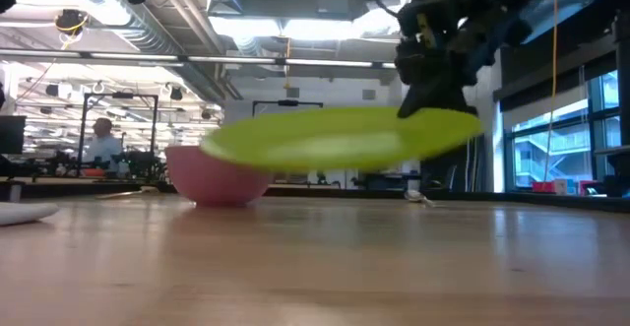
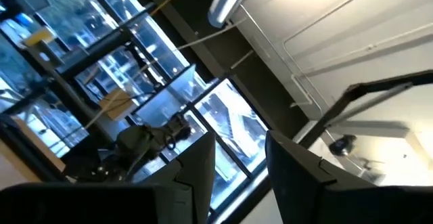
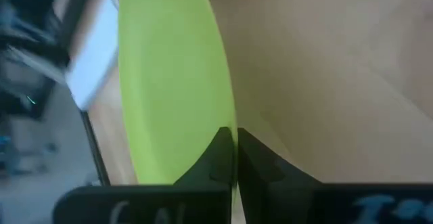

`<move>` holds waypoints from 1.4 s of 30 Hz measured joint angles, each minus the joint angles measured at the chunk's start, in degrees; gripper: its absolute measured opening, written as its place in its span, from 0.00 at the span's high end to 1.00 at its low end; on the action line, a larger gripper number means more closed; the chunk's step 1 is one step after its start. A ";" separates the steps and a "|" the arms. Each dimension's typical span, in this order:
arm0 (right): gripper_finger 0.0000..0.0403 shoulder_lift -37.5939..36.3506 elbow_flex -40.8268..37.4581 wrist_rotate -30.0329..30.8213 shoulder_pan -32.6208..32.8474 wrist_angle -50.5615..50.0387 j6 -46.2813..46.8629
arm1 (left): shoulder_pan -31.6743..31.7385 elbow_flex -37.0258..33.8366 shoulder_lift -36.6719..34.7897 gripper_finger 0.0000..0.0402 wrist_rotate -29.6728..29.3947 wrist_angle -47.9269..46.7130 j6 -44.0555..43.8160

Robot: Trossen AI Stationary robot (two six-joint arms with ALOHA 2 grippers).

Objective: Set table place
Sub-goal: Move the green plate to the middle of the table

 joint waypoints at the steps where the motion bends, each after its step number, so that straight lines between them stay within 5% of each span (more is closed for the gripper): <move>1: 0.98 0.29 -0.95 -0.55 -0.21 1.62 0.15 | 0.02 0.00 0.21 0.69 -0.47 -0.02 0.02; 11: 0.98 5.26 -7.93 -2.04 0.83 12.45 4.18 | 0.04 0.00 4.42 0.69 -1.13 -0.07 -0.49; 26: 0.97 14.93 -8.23 -1.87 0.33 21.45 3.82 | 0.04 0.00 6.59 0.69 -2.19 -0.20 -1.48; 42: 0.75 14.78 -4.41 -1.77 0.31 18.93 -0.16 | 0.03 0.00 8.60 0.69 -2.16 -3.89 -2.06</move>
